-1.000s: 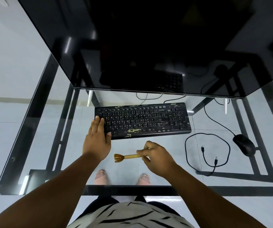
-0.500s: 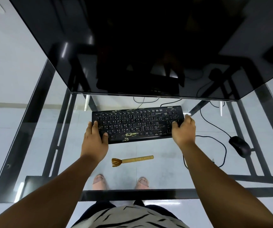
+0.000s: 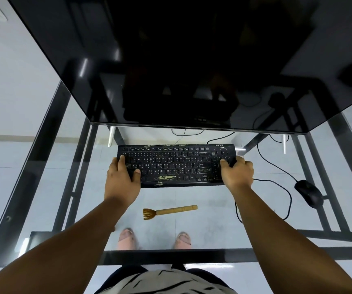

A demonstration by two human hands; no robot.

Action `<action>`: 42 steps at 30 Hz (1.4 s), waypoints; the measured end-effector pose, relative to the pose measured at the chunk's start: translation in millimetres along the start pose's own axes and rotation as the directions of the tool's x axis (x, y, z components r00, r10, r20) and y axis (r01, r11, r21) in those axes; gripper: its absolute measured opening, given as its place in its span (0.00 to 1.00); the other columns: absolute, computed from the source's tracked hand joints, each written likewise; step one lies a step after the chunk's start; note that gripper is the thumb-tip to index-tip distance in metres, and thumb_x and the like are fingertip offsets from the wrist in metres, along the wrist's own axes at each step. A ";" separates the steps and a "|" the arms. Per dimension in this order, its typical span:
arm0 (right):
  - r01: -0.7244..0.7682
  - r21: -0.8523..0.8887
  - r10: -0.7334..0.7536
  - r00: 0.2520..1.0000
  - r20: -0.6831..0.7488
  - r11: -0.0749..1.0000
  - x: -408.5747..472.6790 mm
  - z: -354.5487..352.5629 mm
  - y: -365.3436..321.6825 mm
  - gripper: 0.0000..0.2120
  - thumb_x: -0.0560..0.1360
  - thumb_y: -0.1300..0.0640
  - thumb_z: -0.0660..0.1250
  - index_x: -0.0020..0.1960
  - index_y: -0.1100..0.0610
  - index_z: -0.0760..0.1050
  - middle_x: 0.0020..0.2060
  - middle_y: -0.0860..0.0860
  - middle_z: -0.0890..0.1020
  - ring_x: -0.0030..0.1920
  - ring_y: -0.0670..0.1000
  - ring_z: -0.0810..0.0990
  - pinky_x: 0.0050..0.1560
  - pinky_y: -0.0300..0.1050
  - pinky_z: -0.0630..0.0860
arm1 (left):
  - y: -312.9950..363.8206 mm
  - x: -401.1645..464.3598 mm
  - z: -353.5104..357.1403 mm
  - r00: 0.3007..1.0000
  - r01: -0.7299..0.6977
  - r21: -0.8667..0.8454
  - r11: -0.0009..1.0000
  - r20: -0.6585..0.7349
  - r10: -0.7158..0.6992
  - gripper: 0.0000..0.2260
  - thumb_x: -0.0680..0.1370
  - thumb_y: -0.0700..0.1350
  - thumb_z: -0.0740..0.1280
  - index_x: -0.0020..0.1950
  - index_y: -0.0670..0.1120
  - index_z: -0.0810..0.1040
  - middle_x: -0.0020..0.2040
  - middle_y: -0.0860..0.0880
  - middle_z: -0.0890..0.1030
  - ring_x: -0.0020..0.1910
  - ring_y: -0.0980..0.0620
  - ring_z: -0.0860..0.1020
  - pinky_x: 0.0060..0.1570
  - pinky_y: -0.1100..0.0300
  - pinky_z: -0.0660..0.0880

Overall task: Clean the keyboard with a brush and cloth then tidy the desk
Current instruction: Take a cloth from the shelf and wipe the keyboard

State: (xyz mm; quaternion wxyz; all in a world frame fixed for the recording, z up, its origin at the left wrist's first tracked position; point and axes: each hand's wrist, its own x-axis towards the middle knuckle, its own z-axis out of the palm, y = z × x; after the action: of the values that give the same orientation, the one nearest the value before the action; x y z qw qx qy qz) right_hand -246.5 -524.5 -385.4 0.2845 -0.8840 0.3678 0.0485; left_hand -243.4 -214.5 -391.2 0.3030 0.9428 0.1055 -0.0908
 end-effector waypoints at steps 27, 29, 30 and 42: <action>0.902 0.192 -0.651 0.414 -0.636 0.386 -131.3 -115.0 -291.3 0.17 0.75 0.54 0.66 0.63 0.56 0.73 0.61 0.51 0.73 0.64 0.48 0.73 0.61 0.54 0.73 | 71.9 37.7 -273.5 0.616 -0.454 0.372 0.810 -0.525 0.587 0.26 0.79 0.54 0.55 0.76 0.47 0.61 0.76 0.46 0.64 0.72 0.45 0.65 0.66 0.47 0.63; 0.932 0.148 -0.656 0.339 -0.675 0.330 -143.1 -128.0 -326.2 0.18 0.74 0.55 0.66 0.63 0.58 0.74 0.60 0.52 0.73 0.63 0.50 0.74 0.61 0.52 0.73 | 75.1 48.2 -307.1 0.571 -0.449 0.381 0.808 -0.573 0.588 0.26 0.79 0.54 0.55 0.76 0.47 0.61 0.77 0.47 0.63 0.73 0.45 0.64 0.66 0.47 0.62; 0.942 0.128 -0.660 0.309 -0.685 0.309 -148.2 -133.3 -341.6 0.18 0.74 0.55 0.66 0.62 0.59 0.74 0.59 0.52 0.73 0.62 0.51 0.74 0.61 0.51 0.73 | 75.7 52.9 -321.0 0.558 -0.447 0.373 0.813 -0.594 0.580 0.26 0.79 0.54 0.55 0.77 0.48 0.61 0.77 0.48 0.62 0.73 0.46 0.63 0.66 0.46 0.62; 0.837 0.048 -0.817 0.543 -0.193 0.545 -170.0 -137.1 -553.4 0.22 0.74 0.49 0.65 0.66 0.53 0.70 0.65 0.56 0.70 0.63 0.58 0.73 0.59 0.46 0.69 | 58.9 153.2 -441.9 0.572 -0.307 0.397 0.865 -0.650 0.501 0.24 0.82 0.52 0.54 0.78 0.48 0.59 0.79 0.49 0.57 0.78 0.50 0.54 0.74 0.44 0.52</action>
State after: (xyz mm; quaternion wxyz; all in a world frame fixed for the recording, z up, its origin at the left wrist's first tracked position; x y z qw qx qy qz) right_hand -11.5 -178.4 37.6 0.3042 -0.9324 -0.0708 -0.1820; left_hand -33.8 21.6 -41.2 0.1309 0.9253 -0.0136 0.3556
